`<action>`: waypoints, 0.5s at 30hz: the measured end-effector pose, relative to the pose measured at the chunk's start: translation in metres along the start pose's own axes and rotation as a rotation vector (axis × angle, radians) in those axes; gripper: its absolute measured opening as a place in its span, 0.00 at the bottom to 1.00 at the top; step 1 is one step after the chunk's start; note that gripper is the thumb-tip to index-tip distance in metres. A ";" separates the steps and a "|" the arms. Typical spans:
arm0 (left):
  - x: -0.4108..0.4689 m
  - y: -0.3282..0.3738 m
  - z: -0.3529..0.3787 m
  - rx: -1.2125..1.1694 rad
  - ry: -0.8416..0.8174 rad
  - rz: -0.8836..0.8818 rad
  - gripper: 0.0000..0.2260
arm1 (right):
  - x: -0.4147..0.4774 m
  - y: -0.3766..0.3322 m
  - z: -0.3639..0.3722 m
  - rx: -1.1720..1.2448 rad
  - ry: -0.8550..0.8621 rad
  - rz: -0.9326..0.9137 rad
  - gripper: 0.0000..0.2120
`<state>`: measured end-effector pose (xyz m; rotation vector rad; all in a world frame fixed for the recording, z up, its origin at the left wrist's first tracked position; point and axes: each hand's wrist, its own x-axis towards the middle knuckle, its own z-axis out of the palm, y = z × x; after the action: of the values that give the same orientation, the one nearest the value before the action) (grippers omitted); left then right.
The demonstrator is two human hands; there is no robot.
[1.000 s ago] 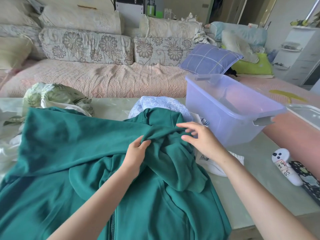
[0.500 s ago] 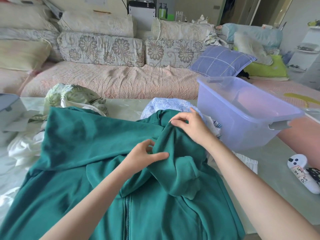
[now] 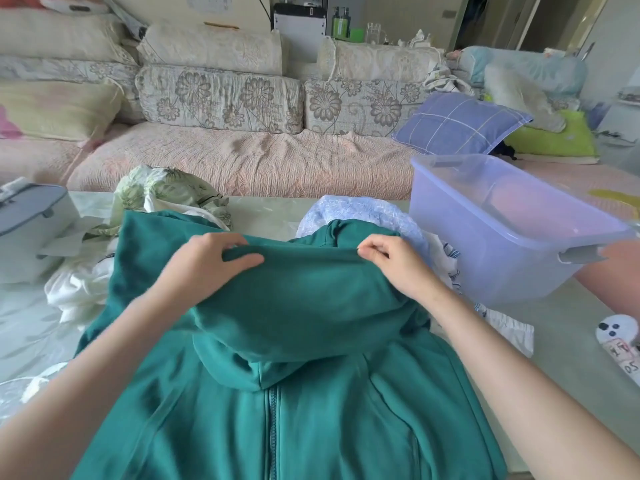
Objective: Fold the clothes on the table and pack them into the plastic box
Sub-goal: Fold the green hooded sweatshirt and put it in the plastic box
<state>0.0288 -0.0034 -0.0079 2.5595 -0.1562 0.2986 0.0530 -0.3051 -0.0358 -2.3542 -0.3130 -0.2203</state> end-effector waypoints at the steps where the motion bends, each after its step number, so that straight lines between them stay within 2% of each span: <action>1: 0.005 -0.007 -0.003 0.050 0.026 0.016 0.14 | 0.001 -0.002 0.006 -0.011 -0.026 0.001 0.05; 4: 0.018 -0.035 0.000 0.220 -0.009 0.037 0.15 | 0.003 -0.007 0.024 -0.031 -0.163 0.017 0.14; 7: 0.020 -0.067 0.008 0.278 -0.090 0.001 0.11 | 0.005 -0.002 0.034 -0.142 -0.334 0.048 0.18; 10: 0.017 -0.090 0.015 0.239 -0.112 -0.059 0.08 | 0.005 0.012 0.036 -0.267 -0.412 0.092 0.24; 15: 0.011 -0.116 0.022 -0.066 -0.275 -0.238 0.14 | 0.011 0.017 0.035 -0.527 -0.388 -0.008 0.21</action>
<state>0.0638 0.0816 -0.0833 2.5108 0.0379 -0.1473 0.0705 -0.2905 -0.0691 -2.9162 -0.4983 0.1804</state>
